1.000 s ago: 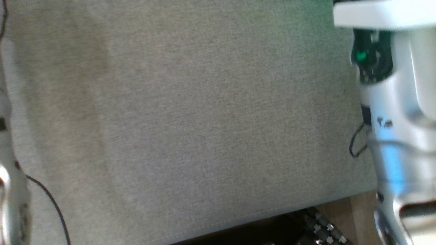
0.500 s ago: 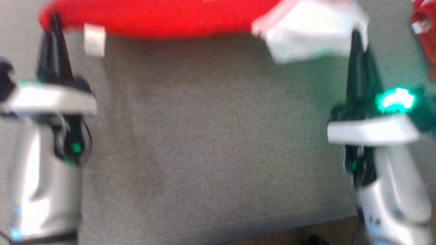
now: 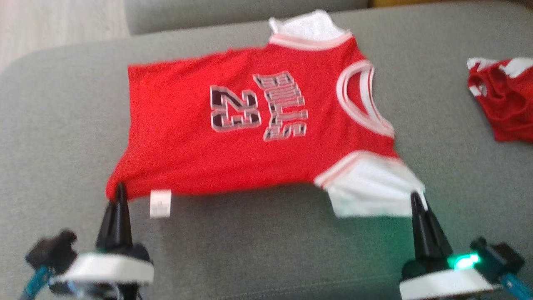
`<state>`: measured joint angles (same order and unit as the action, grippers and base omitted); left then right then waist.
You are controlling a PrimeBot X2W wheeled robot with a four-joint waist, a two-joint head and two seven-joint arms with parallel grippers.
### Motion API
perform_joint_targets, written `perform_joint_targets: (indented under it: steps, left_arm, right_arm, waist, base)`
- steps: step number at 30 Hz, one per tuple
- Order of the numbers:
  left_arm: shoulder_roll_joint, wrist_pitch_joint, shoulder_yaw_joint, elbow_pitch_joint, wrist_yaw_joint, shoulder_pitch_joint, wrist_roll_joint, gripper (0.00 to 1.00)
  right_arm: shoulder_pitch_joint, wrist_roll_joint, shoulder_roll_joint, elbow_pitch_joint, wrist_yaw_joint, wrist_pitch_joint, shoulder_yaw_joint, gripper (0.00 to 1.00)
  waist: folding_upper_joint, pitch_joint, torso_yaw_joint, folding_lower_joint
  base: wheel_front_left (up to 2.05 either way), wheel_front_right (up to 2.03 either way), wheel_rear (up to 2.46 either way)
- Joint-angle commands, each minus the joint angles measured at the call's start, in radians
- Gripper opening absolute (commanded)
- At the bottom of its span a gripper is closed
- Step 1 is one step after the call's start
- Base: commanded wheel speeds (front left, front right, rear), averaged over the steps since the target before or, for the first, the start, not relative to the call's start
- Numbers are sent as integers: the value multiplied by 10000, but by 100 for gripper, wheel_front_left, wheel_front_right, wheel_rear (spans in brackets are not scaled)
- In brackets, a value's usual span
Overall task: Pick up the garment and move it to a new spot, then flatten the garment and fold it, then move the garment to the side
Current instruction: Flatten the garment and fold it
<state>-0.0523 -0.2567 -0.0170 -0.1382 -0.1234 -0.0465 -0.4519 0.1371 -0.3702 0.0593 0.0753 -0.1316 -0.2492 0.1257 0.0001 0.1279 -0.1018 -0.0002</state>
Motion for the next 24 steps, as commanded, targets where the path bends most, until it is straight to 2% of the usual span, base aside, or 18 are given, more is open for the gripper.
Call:
perform_joint_targets:
  steps: [1, 10, 17, 24]
  left_arm:
    - [-13, -51, 310, 430, -25, 59, -87, 0]
    - [17, -51, -5, 1051, 311, -1359, -560, 0]
    - [19, -51, -333, -171, 383, -723, -1886, 0]
    - [19, -51, -330, -1193, 376, 786, -1906, 0]
  right_arm:
    - [-62, -70, 54, -467, 9, 6, 236, 0]
    - [1298, -94, 107, -1553, 9, 603, 57, 0]
    - [515, -329, 31, -626, 9, 402, 138, 0]
    - [-931, -386, -31, 442, 9, 93, 70, 0]
  waist:
    - [-1, -310, 180, 2]
    - [-1, -461, 218, 2]
    - [-1, -331, 295, 2]
    - [-1, -36, 463, 2]
  base:
    - [0, 0, 0]
    - [0, 0, 0]
    - [0, 0, 0]
    - [0, 0, 0]
